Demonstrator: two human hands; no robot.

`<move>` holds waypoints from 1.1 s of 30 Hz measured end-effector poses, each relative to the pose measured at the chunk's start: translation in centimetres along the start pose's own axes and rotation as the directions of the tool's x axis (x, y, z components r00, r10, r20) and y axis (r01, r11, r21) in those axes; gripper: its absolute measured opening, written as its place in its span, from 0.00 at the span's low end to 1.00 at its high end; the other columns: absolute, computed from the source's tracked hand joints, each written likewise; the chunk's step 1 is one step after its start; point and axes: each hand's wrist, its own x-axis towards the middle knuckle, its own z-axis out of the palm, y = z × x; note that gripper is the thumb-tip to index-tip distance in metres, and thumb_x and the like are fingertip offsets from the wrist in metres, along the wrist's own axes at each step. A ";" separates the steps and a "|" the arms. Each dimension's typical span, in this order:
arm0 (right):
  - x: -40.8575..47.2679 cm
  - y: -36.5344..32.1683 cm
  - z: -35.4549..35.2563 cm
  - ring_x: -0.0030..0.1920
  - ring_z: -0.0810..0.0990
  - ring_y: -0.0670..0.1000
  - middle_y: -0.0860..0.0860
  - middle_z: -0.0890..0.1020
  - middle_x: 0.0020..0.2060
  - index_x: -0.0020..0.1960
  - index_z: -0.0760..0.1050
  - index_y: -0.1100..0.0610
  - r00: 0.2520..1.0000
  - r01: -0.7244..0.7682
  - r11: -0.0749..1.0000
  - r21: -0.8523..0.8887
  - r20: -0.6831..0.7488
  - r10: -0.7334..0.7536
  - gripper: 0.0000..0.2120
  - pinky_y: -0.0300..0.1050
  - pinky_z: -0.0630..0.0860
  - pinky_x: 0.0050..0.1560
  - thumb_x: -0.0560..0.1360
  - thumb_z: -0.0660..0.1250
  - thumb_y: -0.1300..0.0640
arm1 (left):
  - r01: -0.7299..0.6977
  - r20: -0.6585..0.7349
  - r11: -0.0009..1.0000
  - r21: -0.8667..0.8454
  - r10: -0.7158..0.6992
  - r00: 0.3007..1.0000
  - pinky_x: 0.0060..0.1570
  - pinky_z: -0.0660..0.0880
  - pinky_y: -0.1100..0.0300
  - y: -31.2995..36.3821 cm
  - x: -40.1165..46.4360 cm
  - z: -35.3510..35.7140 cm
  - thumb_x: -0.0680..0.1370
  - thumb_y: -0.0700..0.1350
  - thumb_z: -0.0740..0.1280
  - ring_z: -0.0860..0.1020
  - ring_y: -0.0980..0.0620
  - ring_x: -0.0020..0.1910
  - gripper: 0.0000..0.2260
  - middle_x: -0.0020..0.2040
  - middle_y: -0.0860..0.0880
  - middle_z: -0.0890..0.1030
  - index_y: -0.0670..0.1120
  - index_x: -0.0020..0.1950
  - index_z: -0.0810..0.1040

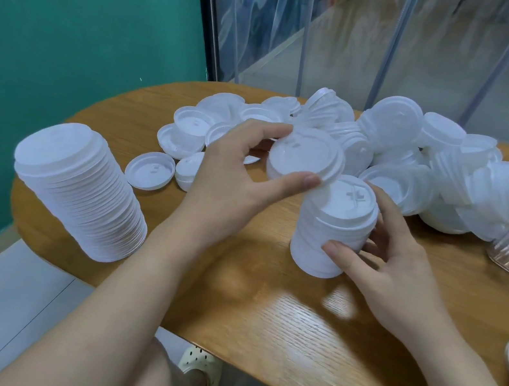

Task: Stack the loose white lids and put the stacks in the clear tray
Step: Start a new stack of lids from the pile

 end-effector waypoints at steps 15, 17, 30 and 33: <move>-0.1 0.3 0.2 0.61 0.81 0.41 0.35 0.81 0.61 0.76 0.63 0.34 1.000 -0.002 1.000 0.006 -0.026 0.003 0.43 0.38 0.80 0.56 0.64 0.75 0.41 | -0.102 0.233 0.989 0.104 0.076 0.969 0.61 0.74 0.62 0.5 -0.6 3.1 0.70 0.56 0.80 0.77 0.60 0.60 0.29 0.61 0.56 0.80 0.48 0.68 0.80; -0.1 0.4 0.3 0.61 0.81 0.39 0.36 0.81 0.61 0.77 0.61 0.34 0.999 -0.012 1.000 0.016 -0.040 0.012 0.46 0.33 0.78 0.55 0.62 0.75 0.39 | -0.115 0.250 0.985 0.128 0.081 0.965 0.62 0.74 0.62 0.5 -0.6 3.1 0.71 0.58 0.80 0.77 0.61 0.61 0.29 0.62 0.57 0.79 0.48 0.68 0.80; 0.0 -0.2 0.1 0.59 0.82 0.41 0.32 0.81 0.58 0.68 0.66 0.28 1.000 -0.008 1.000 -0.015 -0.003 0.008 0.35 0.35 0.79 0.54 0.64 0.75 0.42 | -0.005 0.288 0.997 0.076 -0.017 0.957 0.62 0.73 0.65 0.0 -0.8 2.5 0.71 0.57 0.79 0.77 0.63 0.60 0.28 0.61 0.59 0.81 0.51 0.69 0.79; -0.1 -0.2 0.1 0.59 0.82 0.40 0.32 0.81 0.58 0.68 0.67 0.29 1.000 -0.007 1.000 -0.017 -0.005 0.007 0.36 0.33 0.79 0.55 0.64 0.75 0.42 | 0.004 0.296 0.999 0.033 -0.014 0.955 0.61 0.74 0.62 -0.7 -0.8 2.2 0.75 0.58 0.75 0.78 0.59 0.61 0.23 0.60 0.59 0.82 0.52 0.68 0.80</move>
